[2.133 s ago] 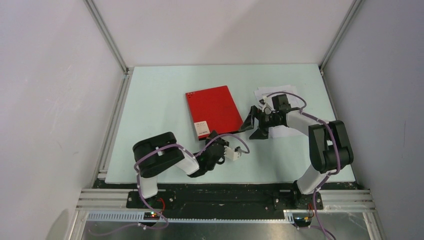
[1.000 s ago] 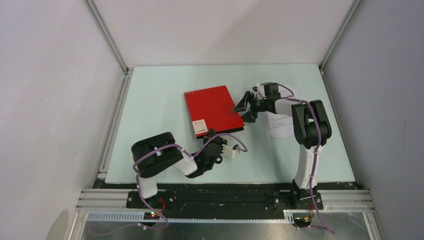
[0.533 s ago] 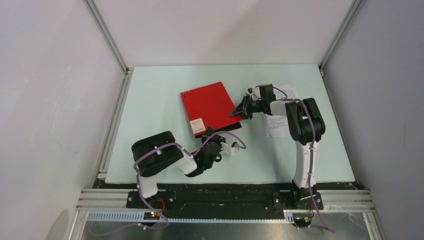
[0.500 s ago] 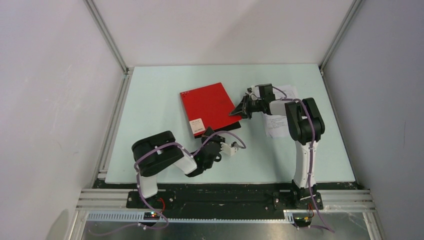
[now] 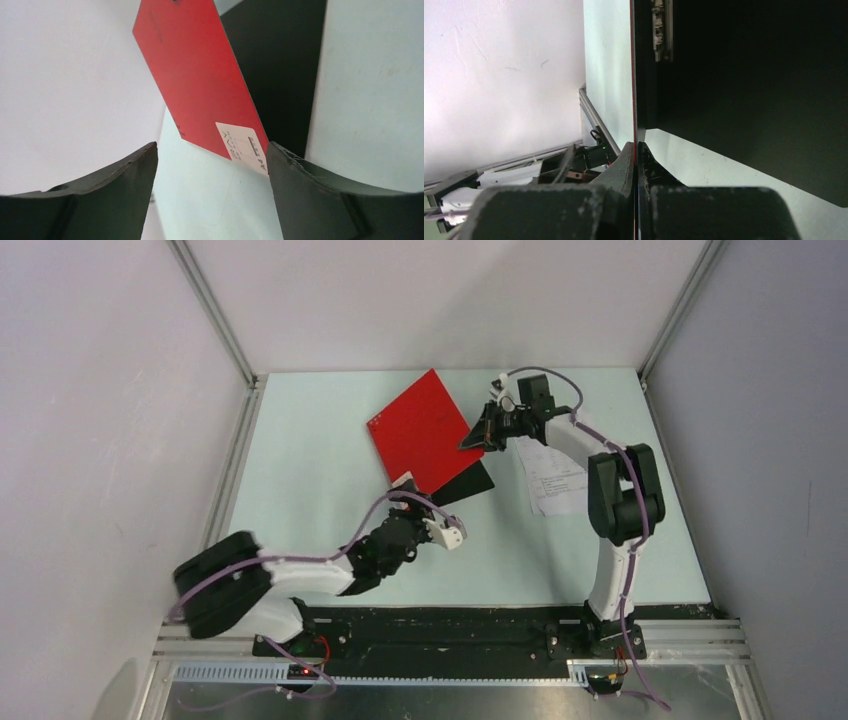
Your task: Put the files into the folder
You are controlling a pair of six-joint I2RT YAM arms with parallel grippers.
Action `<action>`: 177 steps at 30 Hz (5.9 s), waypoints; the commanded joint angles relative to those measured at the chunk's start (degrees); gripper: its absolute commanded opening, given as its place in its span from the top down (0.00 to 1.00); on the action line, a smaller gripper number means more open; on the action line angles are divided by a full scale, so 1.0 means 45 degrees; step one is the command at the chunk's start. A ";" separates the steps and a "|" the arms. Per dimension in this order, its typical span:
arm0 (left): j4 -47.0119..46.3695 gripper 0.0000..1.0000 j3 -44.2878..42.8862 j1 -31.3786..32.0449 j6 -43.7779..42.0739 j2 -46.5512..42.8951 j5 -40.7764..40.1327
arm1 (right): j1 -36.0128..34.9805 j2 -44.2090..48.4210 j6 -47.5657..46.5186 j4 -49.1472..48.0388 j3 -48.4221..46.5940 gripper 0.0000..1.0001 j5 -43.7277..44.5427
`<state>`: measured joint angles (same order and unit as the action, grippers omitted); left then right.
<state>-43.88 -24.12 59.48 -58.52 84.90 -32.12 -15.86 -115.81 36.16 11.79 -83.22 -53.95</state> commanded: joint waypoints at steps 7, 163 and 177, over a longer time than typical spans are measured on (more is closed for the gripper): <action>1.1512 0.00 -0.3675 -0.1643 0.7476 -0.5070 0.5172 | 0.0008 0.2701 -0.3293 0.3572 -0.0863 1.00 0.2643; 1.8986 1.00 -1.7078 -0.8198 2.1940 1.0399 0.9300 | -0.5436 -0.0536 -0.9440 0.4283 -0.3031 1.00 0.9184; 1.8963 1.00 -1.7126 -0.8295 2.2084 1.0544 0.9818 | -0.6377 -0.0780 -1.0870 0.3737 -0.2369 0.98 1.1739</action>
<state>40.60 -101.71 21.67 40.71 129.73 12.53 -43.24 -118.56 -11.33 31.33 -94.48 -6.42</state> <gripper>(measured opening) 0.012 0.045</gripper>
